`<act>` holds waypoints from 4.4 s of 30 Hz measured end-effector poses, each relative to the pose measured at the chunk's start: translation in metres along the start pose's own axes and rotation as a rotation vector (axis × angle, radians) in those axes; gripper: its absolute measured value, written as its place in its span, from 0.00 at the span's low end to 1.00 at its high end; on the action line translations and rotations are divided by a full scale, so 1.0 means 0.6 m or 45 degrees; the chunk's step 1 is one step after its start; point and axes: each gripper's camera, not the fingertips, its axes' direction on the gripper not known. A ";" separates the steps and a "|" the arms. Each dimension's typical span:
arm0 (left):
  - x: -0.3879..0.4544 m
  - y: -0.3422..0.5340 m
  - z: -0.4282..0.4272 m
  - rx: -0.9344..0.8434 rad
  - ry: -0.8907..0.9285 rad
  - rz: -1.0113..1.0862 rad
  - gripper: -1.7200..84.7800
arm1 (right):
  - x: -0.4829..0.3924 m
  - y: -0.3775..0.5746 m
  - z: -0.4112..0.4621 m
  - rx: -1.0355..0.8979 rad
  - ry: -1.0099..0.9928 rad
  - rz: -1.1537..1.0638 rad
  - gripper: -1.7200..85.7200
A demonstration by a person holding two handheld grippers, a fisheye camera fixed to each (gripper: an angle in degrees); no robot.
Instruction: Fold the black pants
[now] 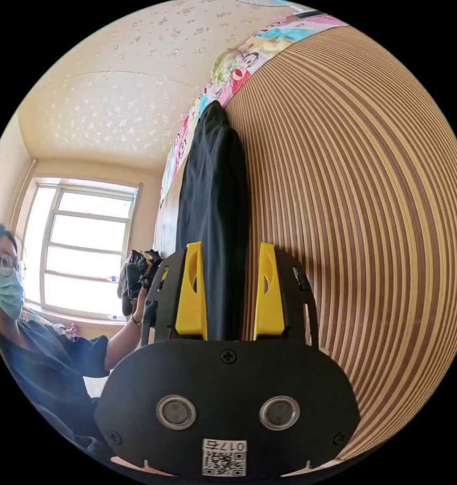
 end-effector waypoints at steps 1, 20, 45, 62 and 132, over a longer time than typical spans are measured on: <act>-0.002 -0.003 0.005 0.006 0.016 -0.001 0.14 | 0.005 -0.014 0.009 0.022 -0.026 0.007 0.19; -0.061 0.150 0.080 -0.292 0.420 -0.151 0.06 | 0.140 0.149 -0.043 -0.298 -0.238 0.173 0.10; 0.396 0.302 -0.347 -0.073 0.799 0.550 0.02 | -0.200 0.272 -0.492 -0.265 -0.546 -0.431 0.02; 0.633 0.135 -0.438 0.111 0.478 0.687 0.03 | -0.439 0.115 -0.655 -0.101 -0.352 -0.694 0.02; 0.074 -0.166 0.433 -0.921 -0.267 -0.202 0.10 | 0.355 0.174 0.030 -0.166 0.063 0.306 0.07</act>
